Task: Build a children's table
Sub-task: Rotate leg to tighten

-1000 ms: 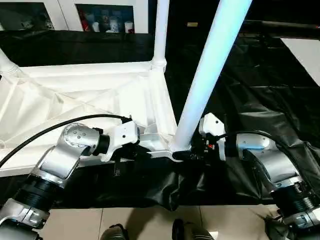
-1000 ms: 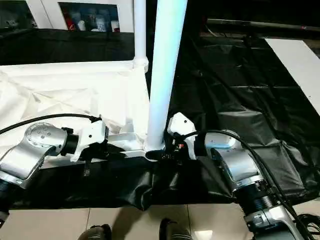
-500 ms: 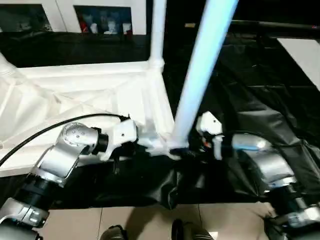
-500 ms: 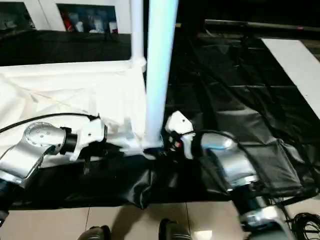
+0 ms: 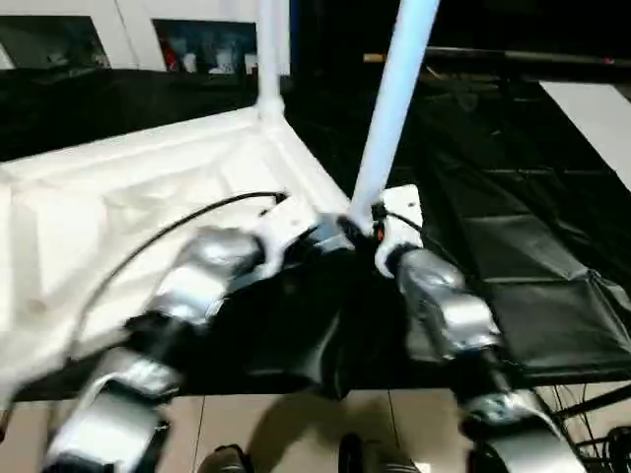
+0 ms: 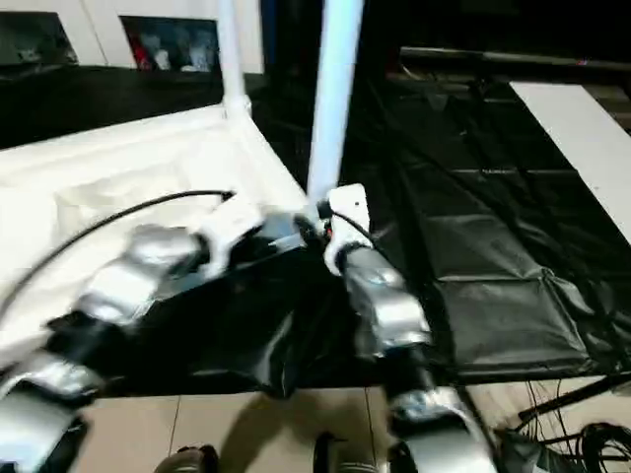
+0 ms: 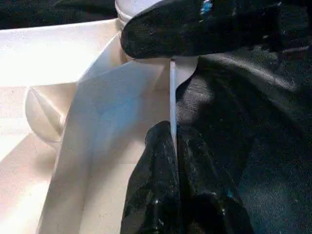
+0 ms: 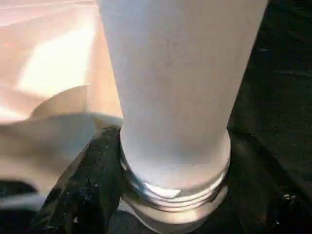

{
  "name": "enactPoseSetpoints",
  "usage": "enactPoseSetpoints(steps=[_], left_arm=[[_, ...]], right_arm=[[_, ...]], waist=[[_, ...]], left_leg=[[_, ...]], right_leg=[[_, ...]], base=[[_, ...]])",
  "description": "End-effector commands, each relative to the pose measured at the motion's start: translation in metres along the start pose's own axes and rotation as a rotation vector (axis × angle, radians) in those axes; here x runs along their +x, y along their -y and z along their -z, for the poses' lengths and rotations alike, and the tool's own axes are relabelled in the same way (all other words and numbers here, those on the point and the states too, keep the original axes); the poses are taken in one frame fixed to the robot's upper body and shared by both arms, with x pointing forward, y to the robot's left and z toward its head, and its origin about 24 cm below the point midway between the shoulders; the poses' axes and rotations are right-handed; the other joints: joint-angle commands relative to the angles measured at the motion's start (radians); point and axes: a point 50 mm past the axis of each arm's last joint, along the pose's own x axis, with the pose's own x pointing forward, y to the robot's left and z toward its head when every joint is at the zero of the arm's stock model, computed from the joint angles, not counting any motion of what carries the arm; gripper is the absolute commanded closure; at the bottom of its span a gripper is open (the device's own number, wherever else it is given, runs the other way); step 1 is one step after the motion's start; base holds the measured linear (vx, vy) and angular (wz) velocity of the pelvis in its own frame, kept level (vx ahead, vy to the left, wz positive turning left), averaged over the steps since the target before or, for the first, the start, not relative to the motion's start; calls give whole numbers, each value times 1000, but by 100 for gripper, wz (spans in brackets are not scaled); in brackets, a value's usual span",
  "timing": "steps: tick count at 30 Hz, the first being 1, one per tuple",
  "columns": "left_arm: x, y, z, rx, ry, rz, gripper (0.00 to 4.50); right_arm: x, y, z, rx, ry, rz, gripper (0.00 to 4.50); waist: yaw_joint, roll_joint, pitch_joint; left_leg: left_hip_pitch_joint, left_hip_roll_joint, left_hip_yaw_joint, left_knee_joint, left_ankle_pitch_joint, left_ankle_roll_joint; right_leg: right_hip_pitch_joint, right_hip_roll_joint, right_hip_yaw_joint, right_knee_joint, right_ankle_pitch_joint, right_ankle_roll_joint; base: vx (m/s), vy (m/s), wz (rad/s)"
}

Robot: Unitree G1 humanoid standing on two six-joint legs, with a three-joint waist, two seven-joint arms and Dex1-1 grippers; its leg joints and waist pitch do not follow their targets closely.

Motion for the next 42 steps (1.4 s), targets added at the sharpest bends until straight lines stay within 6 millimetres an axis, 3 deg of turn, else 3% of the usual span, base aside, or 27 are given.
enactPoseSetpoints(steps=[1, 5, 6, 9, 13, 17, 20, 23, 25, 28, 31, 37, 42], left_arm=[[11, 11, 13, -35, -52, 11, 450], [9, 9, 17, -28, -72, 33, 450], [8, 9, 18, -28, -76, 35, 450], [3, 8, 23, -28, -95, 53, 450], [-6, 4, 28, -8, -98, 89, 450], [-20, 2, 33, 47, -85, 161, 450], [-31, 2, 36, 59, -84, 217, 450], [-45, 11, 37, 110, -43, 372, 450], [-52, 14, 38, 132, -32, 421, 450], [-59, 16, 37, 126, -2, 466, 450], [-61, 17, 36, 123, 6, 477, 450], [-69, 19, 36, 131, 13, 501, 450], [-69, 18, 36, 133, 12, 496, 450]], right_arm=[[0, -9, 26, -5, -111, -4, 178], [0, -22, 20, -48, -76, -153, 178], [-1, -23, 19, -52, -72, -165, 122], [-5, -22, 11, -75, -19, -230, 106], [-12, -10, -7, -110, 41, -298, 63], [-30, 5, -15, -214, 26, -496, 17], [-43, 18, -17, -313, 3, -593, 17], [-52, 30, -21, -330, 1, -644, 17], [-56, 34, -23, -341, -5, -681, 17], [-61, 36, -23, -354, -19, -734, 17], [-62, 36, -23, -356, -28, -755, 17], [-70, 29, -16, -399, -85, -904, 17], [-70, 28, -13, -408, -102, -926, 17]], waist=[[-5, 4, -52], [-2, 3, -56], [-2, 3, -56], [1, 0, -55], [2, -1, -58], [4, 2, -61], [4, 6, -67], [6, 10, -72], [4, 13, -75], [6, 15, -76], [6, 15, -74], [8, 8, -68], [7, 9, -70]], left_leg=[[13, 1, -9, -74, -356, 1], [7, 3, -9, -79, -327, 16], [6, 2, -8, -79, -330, 20], [3, 4, -5, -79, -306, 35], [-4, 4, -5, -79, -256, 47], [-5, 8, -2, -75, -216, 62], [-11, 12, 0, -70, -163, 73], [-5, 14, 3, -66, -126, 80], [1, 15, 8, -62, -77, 98], [3, 18, 10, -59, -52, 124], [3, 19, 11, -58, -62, 128], [2, 20, 9, -62, -156, 83], [2, 19, 9, -60, -156, 69]], right_leg=[[36, -59, 26, -106, -611, -37], [40, -59, 30, -102, -552, -42], [41, -59, 31, -102, -550, -45], [41, -62, 35, -100, -526, -62], [52, -62, 35, -94, -490, -72], [55, -60, 36, -88, -419, -95], [63, -59, 36, -70, -291, -152], [67, -58, 38, -57, -167, -210], [67, -51, 40, -41, -32, -261], [71, -53, 39, -30, 53, -296], [70, -55, 39, -32, 33, -300], [66, -62, 42, -49, -172, -251], [65, -61, 43, -51, -205, -232]], base=[[0, 0, 0], [0, 0, 0], [0, 0, 0], [0, 0, 0], [0, 0, 0], [13, -3, 0], [56, -10, 0], [58, 0, -1], [57, 9, 1], [0, 0, 0], [0, 0, 0], [0, 0, 0], [0, 0, 0]])
